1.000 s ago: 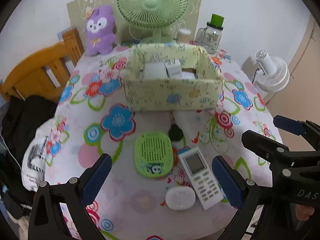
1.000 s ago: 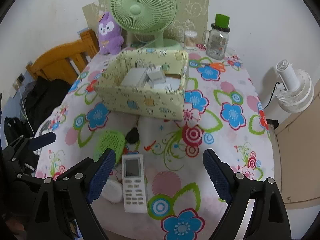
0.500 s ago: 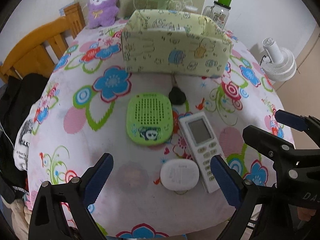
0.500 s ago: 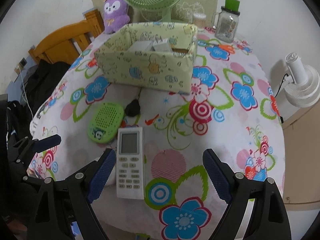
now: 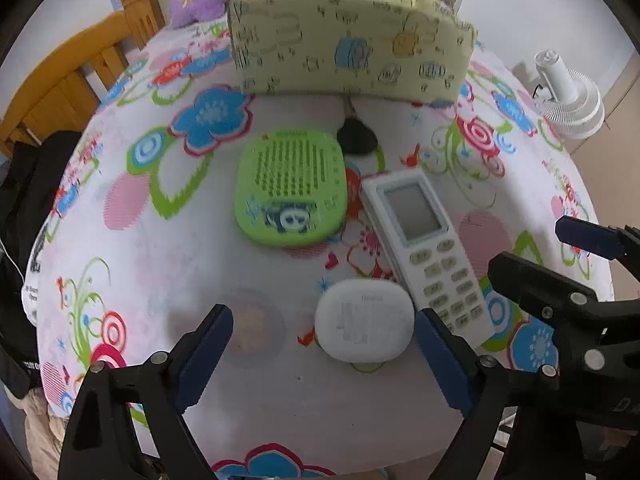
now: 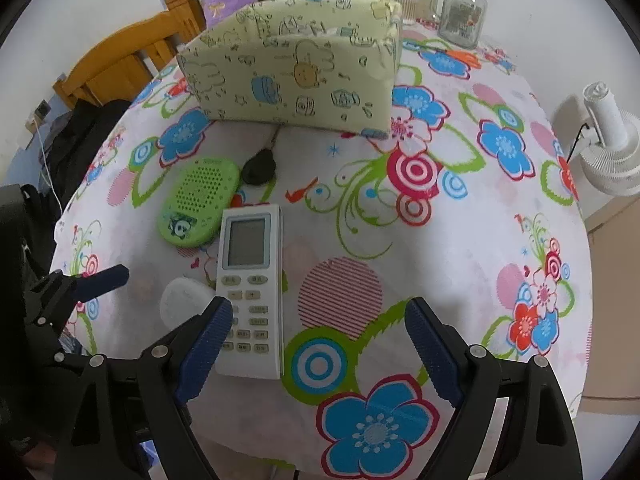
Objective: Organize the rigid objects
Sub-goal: 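Grasp the round white case with the left tool while the right tool grasps the white remote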
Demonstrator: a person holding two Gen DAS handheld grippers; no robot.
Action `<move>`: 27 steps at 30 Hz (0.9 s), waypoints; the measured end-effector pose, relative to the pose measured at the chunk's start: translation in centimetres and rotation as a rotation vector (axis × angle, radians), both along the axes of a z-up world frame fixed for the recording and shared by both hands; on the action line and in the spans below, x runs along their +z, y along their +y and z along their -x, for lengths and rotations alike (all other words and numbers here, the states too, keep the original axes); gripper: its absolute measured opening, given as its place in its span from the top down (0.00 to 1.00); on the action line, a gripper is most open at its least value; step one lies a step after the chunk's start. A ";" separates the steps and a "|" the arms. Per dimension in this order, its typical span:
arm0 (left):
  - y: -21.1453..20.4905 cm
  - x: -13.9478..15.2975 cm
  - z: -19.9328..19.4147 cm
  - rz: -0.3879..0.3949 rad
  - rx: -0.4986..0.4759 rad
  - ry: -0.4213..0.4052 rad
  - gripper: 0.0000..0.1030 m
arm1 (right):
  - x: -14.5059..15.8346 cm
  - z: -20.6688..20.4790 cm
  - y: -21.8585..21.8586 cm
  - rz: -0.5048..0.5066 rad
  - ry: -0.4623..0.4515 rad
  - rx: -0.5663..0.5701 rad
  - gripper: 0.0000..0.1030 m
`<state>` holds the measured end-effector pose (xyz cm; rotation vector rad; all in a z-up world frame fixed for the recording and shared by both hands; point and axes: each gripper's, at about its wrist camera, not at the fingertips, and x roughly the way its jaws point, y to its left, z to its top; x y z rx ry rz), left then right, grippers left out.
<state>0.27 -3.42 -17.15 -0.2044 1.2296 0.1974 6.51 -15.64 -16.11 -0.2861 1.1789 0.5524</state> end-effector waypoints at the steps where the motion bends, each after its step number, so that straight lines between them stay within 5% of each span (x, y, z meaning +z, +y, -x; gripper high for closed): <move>1: 0.0 -0.2 0.0 0.006 -0.002 0.003 0.11 | -0.2 0.0 0.0 0.002 0.005 -0.001 0.13; 11: -1.0 -1.2 -0.3 -0.036 -0.029 0.013 0.20 | -1.3 0.1 -0.1 0.027 0.031 -0.011 0.13; 14: -1.4 -0.9 -0.4 -0.053 -0.047 -0.004 0.44 | -1.6 0.0 0.0 0.030 0.043 -0.016 0.13; 27: 0.2 -0.5 0.0 -0.050 -0.037 0.010 0.45 | -2.6 0.1 2.2 0.035 0.074 0.003 0.15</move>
